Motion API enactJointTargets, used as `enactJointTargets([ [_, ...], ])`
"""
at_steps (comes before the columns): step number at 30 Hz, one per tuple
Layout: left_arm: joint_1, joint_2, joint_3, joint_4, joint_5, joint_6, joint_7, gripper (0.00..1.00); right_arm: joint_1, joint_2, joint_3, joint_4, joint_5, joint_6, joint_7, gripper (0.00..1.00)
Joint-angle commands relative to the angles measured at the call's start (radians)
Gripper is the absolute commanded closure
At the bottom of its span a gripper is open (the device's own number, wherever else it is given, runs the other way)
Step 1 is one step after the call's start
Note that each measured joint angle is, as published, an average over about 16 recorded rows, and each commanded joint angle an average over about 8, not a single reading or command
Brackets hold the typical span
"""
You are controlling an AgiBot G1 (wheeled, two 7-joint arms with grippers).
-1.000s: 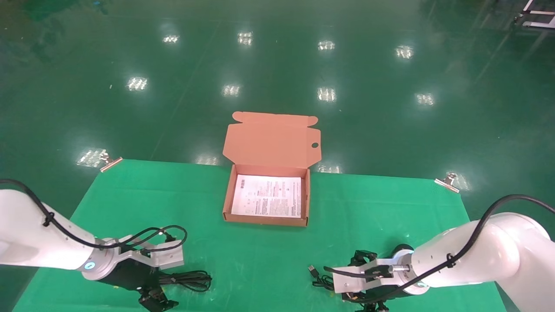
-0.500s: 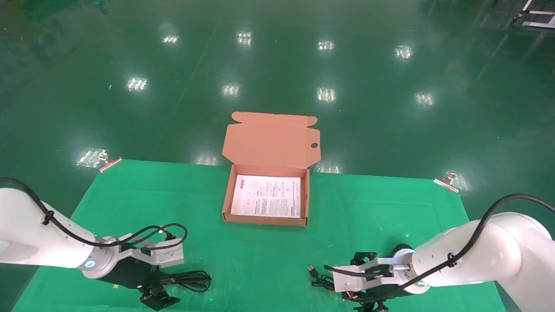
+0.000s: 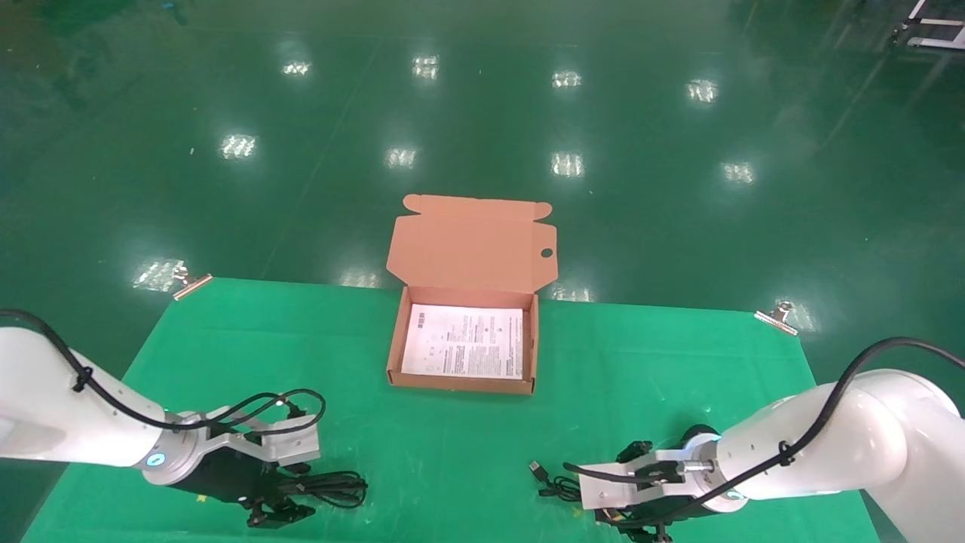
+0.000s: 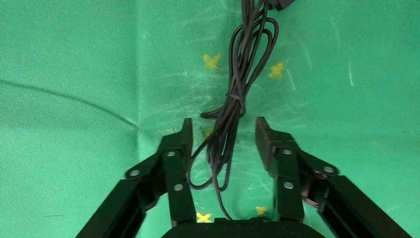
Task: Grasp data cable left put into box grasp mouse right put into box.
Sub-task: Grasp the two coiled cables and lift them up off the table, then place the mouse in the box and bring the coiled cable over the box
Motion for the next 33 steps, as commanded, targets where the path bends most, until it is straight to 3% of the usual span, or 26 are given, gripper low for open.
enactJointTargets([
  [1, 0.0, 0.0, 0.0, -0.001, 0.0, 0.0, 0.0, 1.0, 0.0, 0.0, 0.0, 0.001, 0.0, 0.0, 0.0, 1.0],
  [17, 0.0, -0.002, 0.0, -0.005, 0.001, 0.001, 0.0, 1.0, 0.001, 0.002, 0.0, 0.002, -0.001, -0.001, 0.001, 1.0],
  [23, -0.016, -0.038, -0.014, -0.048, -0.009, -0.011, 0.01, 1.0, 0.051, 0.035, 0.025, 0.034, 0.008, -0.023, 0.033, 1.0],
  [28, -0.037, -0.106, -0.039, -0.18, -0.008, -0.065, -0.016, 1.0, 0.142, 0.102, 0.076, 0.135, -0.011, -0.024, 0.106, 1.0],
  [33, -0.019, -0.179, -0.062, -0.425, 0.03, -0.17, -0.079, 1.0, 0.23, 0.128, 0.125, 0.232, -0.059, 0.032, 0.158, 1.0],
])
